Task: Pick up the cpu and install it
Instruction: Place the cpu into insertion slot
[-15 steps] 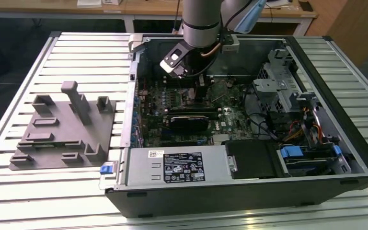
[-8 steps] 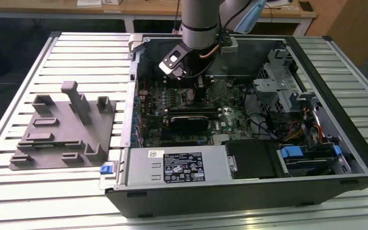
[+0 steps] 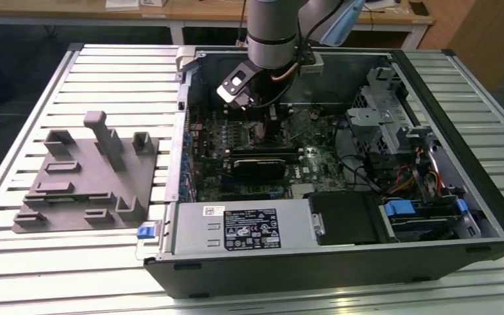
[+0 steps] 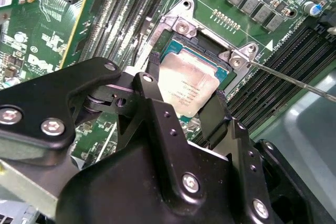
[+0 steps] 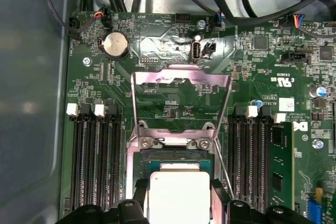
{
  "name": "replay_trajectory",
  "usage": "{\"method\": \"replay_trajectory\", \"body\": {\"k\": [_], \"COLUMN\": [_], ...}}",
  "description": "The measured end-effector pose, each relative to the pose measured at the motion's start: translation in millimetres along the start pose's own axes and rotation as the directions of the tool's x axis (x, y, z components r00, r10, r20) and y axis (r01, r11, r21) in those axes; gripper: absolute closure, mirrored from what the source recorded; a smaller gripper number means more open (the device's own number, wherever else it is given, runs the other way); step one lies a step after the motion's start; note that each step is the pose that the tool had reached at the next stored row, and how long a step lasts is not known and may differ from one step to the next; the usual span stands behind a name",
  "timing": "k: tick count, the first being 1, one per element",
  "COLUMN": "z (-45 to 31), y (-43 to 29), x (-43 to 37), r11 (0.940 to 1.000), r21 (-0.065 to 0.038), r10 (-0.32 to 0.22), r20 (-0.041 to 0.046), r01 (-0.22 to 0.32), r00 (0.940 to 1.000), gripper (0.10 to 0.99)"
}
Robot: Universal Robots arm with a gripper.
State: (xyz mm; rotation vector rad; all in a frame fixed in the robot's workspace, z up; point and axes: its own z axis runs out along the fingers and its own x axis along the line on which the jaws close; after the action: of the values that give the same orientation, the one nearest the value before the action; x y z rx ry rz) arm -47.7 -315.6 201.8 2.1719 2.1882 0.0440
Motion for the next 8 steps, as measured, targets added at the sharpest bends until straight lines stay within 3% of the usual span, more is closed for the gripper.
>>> {"method": "replay_trajectory", "body": {"k": [8], "z": [6.0], "y": [-0.5], "x": [2.3], "r11": [1.0000], "r21": [0.000], "r10": [0.006], "r20": [0.0003], "r01": [-0.006], "r00": [1.0000], "gripper": [0.541]}}
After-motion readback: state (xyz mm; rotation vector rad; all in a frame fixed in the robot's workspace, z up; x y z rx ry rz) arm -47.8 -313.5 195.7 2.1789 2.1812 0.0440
